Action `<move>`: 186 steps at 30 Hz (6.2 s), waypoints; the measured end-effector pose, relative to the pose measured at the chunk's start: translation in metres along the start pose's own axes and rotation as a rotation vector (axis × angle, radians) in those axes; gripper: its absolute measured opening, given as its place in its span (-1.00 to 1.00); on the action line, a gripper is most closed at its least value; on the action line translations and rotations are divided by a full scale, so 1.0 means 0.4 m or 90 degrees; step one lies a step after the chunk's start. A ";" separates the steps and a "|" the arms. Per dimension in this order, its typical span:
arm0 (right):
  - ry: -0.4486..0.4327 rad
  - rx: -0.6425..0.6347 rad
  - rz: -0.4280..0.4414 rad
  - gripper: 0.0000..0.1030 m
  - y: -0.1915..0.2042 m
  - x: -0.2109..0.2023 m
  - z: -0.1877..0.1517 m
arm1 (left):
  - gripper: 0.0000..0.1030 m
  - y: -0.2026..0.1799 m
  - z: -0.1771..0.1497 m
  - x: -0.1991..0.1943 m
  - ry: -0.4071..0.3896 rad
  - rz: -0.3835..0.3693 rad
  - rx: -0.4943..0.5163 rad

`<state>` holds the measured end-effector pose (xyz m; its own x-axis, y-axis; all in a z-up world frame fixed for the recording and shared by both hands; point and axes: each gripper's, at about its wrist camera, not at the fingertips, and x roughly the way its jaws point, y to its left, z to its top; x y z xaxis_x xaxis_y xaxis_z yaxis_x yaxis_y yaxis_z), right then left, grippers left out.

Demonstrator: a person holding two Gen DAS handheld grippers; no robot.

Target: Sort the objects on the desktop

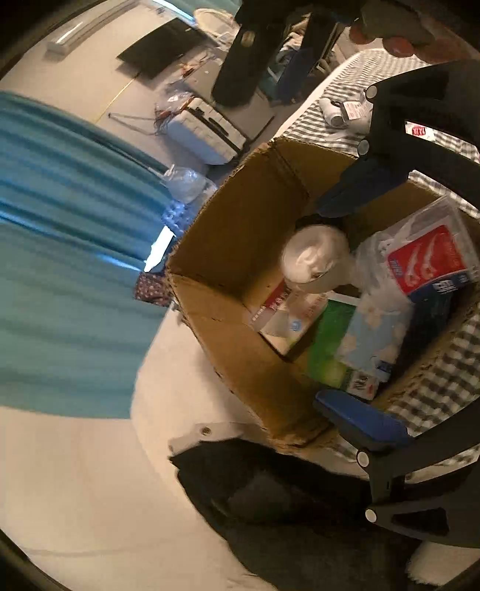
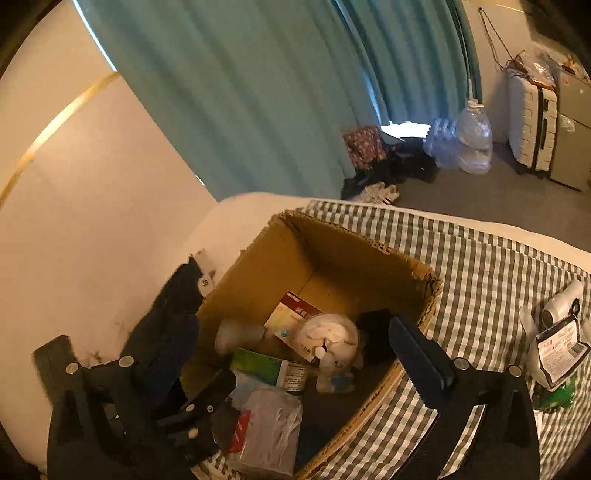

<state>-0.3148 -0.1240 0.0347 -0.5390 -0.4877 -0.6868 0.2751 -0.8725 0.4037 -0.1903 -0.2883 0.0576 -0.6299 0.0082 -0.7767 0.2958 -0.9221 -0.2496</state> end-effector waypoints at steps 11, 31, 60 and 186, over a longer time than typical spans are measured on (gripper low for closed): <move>-0.045 -0.085 -0.180 0.99 -0.218 -0.335 -0.191 | 1.00 -0.222 -0.127 -0.148 -0.016 -0.011 0.048; -0.002 0.029 -0.251 0.99 -0.753 -0.558 -0.550 | 1.00 -0.666 -0.619 0.046 0.128 -0.008 0.139; 0.045 0.004 -0.252 0.50 -1.025 -0.240 -0.306 | 0.84 -0.784 -0.652 0.314 0.089 -0.013 0.196; 0.093 0.241 -0.213 -0.97 -0.983 -0.381 -0.595 | -0.81 -0.603 -0.603 0.211 0.104 -0.092 0.356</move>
<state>-0.1513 0.2867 -0.1632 -0.4242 -0.2061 -0.8818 -0.2149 -0.9230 0.3191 -0.1417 0.0282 -0.0872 -0.5041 0.1675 -0.8473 -0.2362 -0.9704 -0.0513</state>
